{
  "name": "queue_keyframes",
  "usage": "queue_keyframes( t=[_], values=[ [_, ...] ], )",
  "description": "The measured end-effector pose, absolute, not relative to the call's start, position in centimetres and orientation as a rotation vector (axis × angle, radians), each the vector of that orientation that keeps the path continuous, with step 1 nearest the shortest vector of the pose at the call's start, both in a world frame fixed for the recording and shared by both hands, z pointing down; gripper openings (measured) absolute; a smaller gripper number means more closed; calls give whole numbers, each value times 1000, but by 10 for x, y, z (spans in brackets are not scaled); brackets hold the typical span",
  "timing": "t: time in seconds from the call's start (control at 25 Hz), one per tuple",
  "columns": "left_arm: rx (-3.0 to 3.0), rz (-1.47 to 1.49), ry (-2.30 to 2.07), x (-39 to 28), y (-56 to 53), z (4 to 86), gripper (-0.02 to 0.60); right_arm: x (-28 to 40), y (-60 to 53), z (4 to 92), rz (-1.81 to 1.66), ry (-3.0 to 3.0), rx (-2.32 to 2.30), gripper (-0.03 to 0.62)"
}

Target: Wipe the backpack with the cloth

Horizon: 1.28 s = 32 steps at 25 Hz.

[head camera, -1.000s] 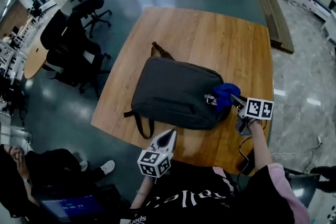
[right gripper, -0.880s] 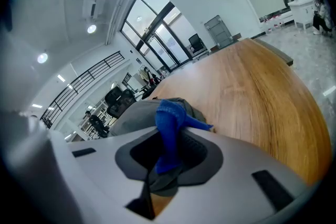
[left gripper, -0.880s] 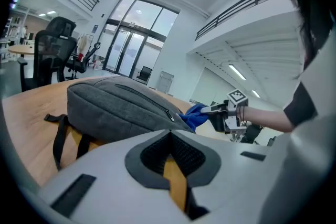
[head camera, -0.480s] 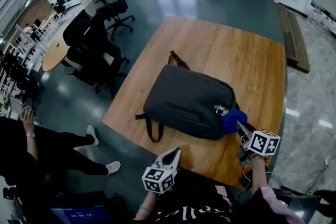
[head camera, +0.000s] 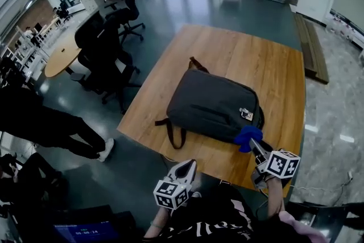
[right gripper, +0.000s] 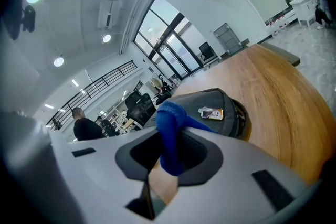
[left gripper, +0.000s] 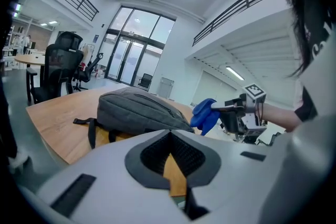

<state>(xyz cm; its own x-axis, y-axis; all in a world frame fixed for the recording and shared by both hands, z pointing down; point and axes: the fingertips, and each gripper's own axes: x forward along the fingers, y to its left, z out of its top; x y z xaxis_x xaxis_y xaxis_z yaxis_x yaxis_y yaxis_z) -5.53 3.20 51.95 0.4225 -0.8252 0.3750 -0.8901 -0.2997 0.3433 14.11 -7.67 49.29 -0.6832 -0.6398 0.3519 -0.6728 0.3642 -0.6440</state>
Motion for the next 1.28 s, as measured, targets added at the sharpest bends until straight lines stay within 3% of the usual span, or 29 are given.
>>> queue_keyframes(
  t=[0.28,0.52,0.92,1.28],
  values=[
    [2194,152,-1431,-100,87,518,-2,95,-3,478,1261,-2597,1260,66],
    [2245,168,-1349,-101,113,531,-2,81,48,487,1275,-2593,1302,66],
    [2327,148,-1293,-56,141,509,-2,92,115,492,1256,-2565,1235,66],
    [2282,115,-1341,23,196,504,-2,132,177,492,1208,-2573,1025,66]
  ],
)
